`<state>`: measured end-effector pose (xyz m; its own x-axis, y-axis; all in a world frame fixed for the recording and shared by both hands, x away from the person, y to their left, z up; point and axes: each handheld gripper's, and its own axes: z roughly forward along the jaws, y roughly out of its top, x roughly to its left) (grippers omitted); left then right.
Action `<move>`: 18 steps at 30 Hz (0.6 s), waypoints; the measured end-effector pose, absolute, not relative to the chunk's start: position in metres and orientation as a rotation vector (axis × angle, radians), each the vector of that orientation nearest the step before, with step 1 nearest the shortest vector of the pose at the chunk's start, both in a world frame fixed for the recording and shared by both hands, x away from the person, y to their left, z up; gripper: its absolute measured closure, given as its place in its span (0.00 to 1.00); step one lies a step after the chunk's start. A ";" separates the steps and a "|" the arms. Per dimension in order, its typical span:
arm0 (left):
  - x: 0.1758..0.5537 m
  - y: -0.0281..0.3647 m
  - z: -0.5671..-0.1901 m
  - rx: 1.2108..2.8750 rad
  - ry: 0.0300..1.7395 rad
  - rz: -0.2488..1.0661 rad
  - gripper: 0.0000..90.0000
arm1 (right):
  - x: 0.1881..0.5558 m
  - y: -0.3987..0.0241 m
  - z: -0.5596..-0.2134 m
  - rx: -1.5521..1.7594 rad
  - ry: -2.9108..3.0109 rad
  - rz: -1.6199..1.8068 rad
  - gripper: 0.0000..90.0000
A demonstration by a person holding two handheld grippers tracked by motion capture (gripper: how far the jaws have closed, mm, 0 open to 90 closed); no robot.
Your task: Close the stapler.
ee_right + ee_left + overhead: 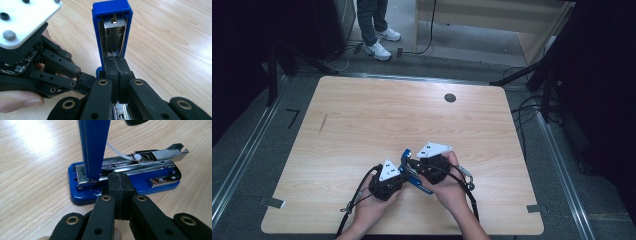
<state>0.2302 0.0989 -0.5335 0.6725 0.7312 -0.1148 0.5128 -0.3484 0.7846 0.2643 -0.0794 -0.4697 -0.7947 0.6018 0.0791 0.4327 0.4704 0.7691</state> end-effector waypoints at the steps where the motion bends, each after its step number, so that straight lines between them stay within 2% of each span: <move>1: 0.230 0.099 -0.534 2.030 0.959 0.324 1.00 | 0.264 -0.080 -0.469 0.898 2.509 1.231 1.00; 18: 0.230 0.098 -0.533 2.034 0.956 0.330 1.00 | 0.269 -0.091 -0.438 0.927 2.372 1.303 1.00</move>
<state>0.2296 0.0985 -0.5335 0.6740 0.7308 -0.1081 0.5089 -0.3532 0.7850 0.2693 -0.0915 -0.4382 -0.7547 0.6534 0.0593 0.4005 0.3872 0.8305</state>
